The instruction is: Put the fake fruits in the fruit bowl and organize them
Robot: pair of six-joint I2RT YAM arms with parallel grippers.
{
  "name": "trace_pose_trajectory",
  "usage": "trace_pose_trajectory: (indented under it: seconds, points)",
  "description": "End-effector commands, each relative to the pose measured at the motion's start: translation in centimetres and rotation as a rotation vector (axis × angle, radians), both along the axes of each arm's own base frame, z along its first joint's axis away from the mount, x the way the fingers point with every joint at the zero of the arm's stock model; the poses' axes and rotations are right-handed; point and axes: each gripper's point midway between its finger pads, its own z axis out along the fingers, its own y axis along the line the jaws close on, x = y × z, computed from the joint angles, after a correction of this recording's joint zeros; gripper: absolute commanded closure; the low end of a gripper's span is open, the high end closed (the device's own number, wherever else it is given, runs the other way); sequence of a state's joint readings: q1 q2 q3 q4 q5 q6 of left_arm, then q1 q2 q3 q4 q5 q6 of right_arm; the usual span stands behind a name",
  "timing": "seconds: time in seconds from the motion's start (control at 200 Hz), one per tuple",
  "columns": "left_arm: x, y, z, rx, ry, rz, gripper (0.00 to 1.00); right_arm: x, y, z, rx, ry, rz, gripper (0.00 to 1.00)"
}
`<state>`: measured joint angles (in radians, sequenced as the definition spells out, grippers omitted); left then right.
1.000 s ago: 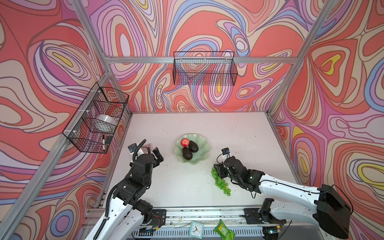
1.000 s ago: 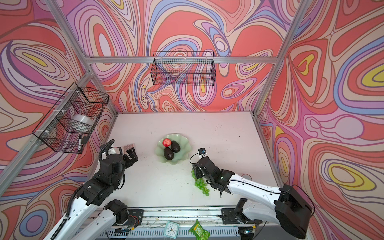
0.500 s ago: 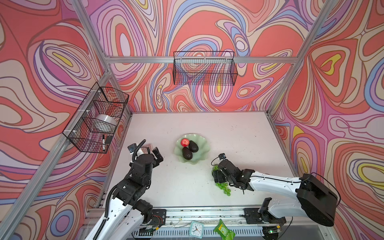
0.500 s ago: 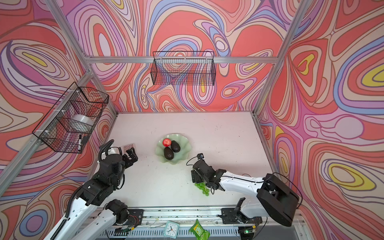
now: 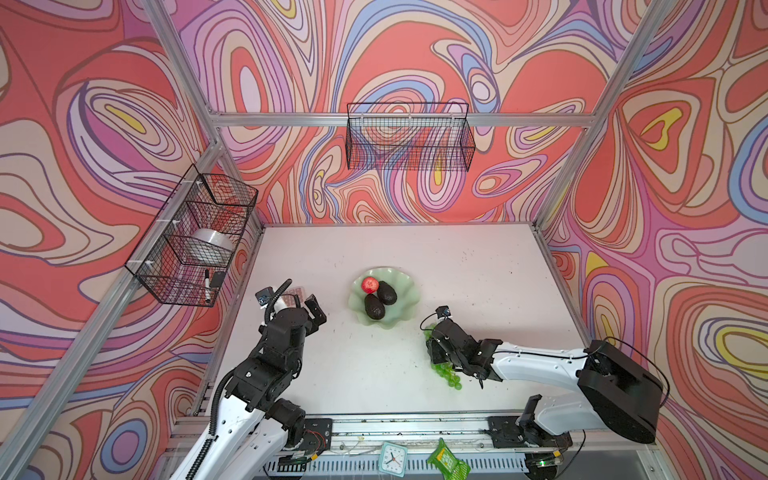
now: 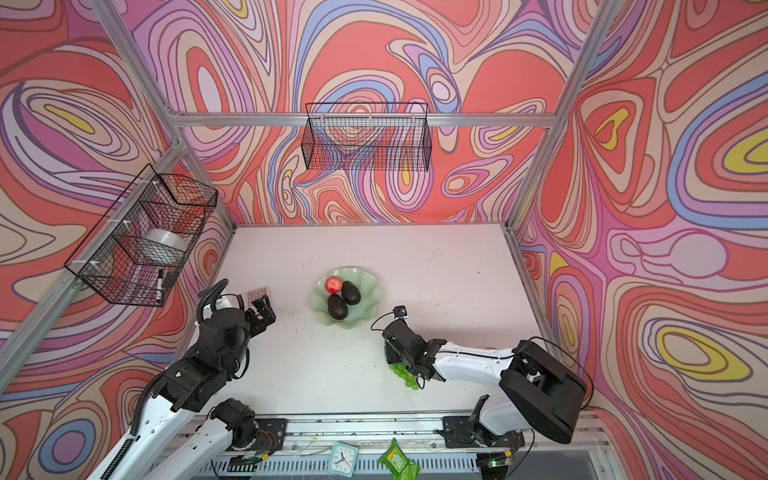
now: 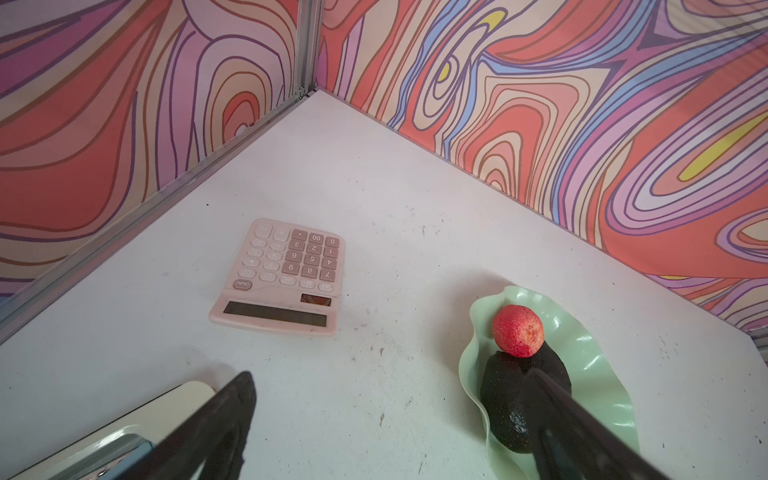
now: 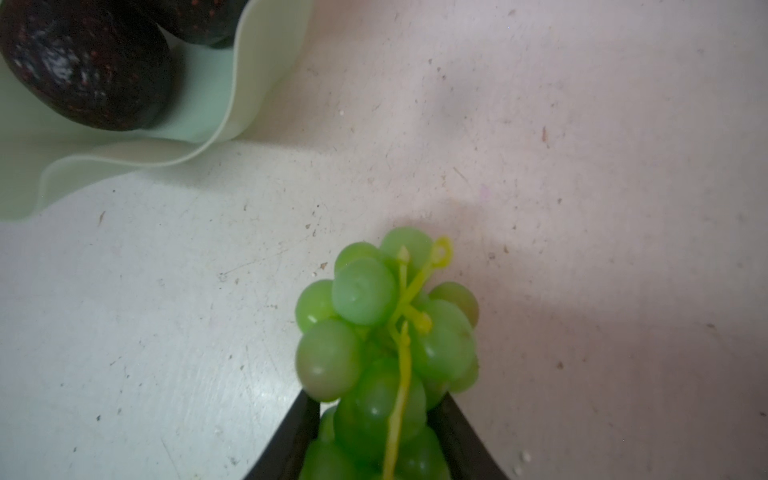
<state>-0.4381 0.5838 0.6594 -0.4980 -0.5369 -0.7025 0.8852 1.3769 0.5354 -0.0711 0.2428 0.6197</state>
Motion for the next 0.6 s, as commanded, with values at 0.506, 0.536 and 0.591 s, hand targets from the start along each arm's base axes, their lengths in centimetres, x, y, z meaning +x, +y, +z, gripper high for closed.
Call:
trace_pose_trajectory:
  seconds: [0.506,0.536,0.591]
  points:
    - [-0.4,0.9,0.4,0.027,0.002,0.03,0.0,3.0,1.2,12.0,0.038,-0.243,0.027,0.75]
    - [-0.4,0.9,0.4,0.028,0.003,0.029,0.0,3.2,1.4,12.7,0.044,-0.255,0.032,0.75]
    - [-0.4,0.9,0.5,0.03,0.001,0.031,0.0,3.5,1.8,13.7,0.048,-0.274,0.042,0.76]
